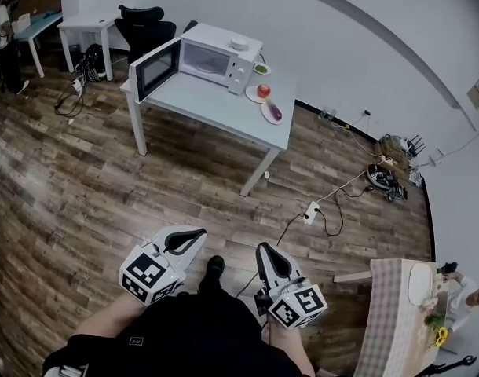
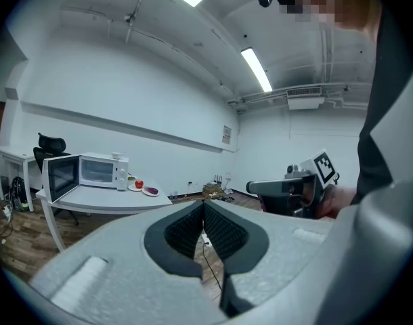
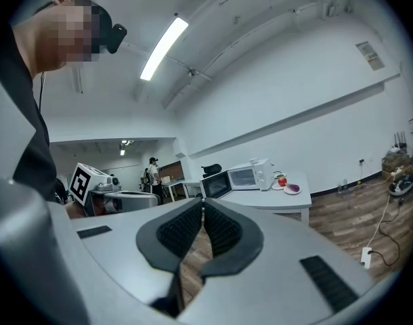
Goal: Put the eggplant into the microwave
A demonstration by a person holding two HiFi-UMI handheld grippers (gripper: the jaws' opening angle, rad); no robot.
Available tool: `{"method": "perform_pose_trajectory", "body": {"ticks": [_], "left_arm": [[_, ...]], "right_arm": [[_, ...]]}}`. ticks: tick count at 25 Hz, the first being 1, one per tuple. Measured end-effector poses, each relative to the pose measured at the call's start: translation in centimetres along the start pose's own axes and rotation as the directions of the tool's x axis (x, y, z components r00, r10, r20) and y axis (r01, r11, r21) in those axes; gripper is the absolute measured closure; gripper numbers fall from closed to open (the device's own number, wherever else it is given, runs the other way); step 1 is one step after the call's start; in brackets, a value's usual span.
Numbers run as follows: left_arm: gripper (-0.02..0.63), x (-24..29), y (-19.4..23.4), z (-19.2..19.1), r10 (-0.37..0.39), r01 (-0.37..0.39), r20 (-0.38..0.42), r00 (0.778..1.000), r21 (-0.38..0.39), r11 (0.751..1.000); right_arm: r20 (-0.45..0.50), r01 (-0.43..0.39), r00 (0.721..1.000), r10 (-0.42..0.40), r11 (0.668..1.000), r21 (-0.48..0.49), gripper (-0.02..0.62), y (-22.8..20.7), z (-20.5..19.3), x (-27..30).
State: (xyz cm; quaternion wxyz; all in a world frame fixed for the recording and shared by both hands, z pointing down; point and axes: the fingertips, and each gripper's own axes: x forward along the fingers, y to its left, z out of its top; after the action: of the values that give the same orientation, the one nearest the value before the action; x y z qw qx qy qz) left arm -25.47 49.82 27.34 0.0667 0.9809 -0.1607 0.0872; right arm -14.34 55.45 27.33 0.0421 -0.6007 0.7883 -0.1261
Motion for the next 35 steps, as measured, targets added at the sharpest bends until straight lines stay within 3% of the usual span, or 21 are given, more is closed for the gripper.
{"method": "perform_pose_trajectory", "body": {"ticks": [12, 21, 35], "left_arm": [[0.597, 12.3, 7.3, 4.3, 0.037, -0.037, -0.016, 0.999, 0.017, 0.999], [0.597, 21.2, 10.3, 5.7, 0.032, -0.032, -0.045, 0.998, 0.000, 0.999], [0.597, 27.9, 16.1, 6.2, 0.066, -0.067, -0.050, 0.997, -0.016, 0.998]], "right_arm": [[-0.016, -0.050, 0.999, 0.050, 0.999, -0.013, 0.577, -11.6, 4.2, 9.1], [-0.011, -0.054, 0.998, 0.054, 0.999, -0.005, 0.577, -19.9, 6.0, 12.0], [-0.082, -0.047, 0.995, 0.049, 0.998, 0.031, 0.577, -26.2, 5.5, 16.6]]}}
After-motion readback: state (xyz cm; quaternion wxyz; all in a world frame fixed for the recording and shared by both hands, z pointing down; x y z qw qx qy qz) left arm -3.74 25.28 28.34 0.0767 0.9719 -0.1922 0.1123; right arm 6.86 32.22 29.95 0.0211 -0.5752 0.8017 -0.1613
